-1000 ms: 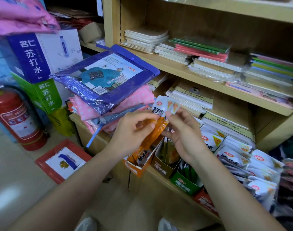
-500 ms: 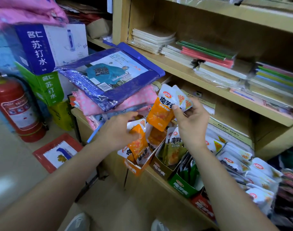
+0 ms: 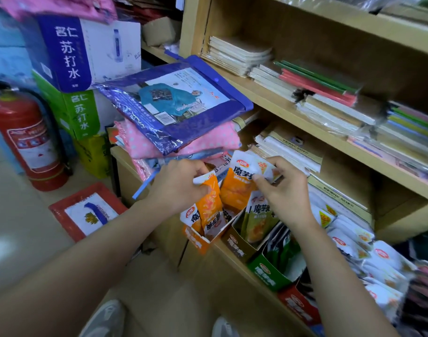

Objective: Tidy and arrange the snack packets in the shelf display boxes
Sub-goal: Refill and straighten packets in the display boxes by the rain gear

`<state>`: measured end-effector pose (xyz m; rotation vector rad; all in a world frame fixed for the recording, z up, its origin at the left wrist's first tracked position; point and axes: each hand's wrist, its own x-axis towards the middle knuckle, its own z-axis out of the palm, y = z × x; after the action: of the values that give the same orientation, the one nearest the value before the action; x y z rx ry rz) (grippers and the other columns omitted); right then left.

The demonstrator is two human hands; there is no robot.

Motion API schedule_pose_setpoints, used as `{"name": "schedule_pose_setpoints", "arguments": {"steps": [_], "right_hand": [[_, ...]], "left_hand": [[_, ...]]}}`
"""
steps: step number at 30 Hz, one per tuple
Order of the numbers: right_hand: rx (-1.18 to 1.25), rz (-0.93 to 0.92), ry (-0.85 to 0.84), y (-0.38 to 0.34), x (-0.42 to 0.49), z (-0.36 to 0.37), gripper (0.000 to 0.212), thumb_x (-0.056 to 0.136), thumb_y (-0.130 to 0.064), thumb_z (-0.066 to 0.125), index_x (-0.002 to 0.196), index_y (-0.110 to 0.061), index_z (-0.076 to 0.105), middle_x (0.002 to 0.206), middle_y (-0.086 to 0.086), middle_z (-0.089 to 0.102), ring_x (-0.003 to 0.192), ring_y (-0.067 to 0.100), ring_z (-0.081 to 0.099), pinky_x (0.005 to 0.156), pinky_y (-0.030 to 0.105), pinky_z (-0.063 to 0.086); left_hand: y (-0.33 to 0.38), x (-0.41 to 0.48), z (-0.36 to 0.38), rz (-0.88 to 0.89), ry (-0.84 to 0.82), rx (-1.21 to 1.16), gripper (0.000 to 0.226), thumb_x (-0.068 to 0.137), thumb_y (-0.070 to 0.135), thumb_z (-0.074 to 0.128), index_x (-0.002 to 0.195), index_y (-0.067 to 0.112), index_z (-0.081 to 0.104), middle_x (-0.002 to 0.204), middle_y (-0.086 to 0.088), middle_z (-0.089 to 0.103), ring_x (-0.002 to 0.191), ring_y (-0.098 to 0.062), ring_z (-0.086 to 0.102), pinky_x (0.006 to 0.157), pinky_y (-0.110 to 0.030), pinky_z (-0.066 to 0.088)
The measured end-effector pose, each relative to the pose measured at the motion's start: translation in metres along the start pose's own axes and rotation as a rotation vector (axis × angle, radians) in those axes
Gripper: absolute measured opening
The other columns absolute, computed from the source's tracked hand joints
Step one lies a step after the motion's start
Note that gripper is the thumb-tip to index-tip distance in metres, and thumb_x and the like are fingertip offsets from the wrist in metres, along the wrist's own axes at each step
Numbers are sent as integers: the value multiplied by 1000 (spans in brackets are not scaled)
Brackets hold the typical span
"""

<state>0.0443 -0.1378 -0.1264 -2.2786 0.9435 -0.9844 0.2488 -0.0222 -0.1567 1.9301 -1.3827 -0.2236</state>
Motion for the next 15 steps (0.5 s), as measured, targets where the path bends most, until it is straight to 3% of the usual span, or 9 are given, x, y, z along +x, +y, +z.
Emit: {"name": "schedule_pose_setpoints", "arguments": {"steps": [5,10,13,15], "right_hand": [[-190,51,-27,8,12,3,32,91,-23,72,122,-18,64,103,4,74,91,20,66,74,38,57],[-363,26,-51,9,15,13,27,87,-12,70,113,-16,72,97,5,72,71,16,53,66,23,37],[-374,82,-44,6,17,12,35,85,-10,72,118,-19,71,103,2,72,71,12,54,69,20,38],[-365,63,-56,8,16,13,32,85,-12,73,116,-19,73,104,2,73,75,12,58,72,20,43]], "left_hand": [[4,-1,1,11,-15,8,16,81,29,79,83,37,66,85,15,73,77,-11,68,71,-40,58],[-1,1,4,-5,-27,8,18,82,36,77,99,36,70,100,17,73,92,-10,68,76,-39,58],[-3,1,2,18,-99,-30,29,75,41,74,103,40,68,102,22,70,93,-7,66,77,-40,58],[-3,1,-1,26,-162,-28,38,73,34,76,109,40,65,104,22,69,92,-6,66,77,-40,58]]}}
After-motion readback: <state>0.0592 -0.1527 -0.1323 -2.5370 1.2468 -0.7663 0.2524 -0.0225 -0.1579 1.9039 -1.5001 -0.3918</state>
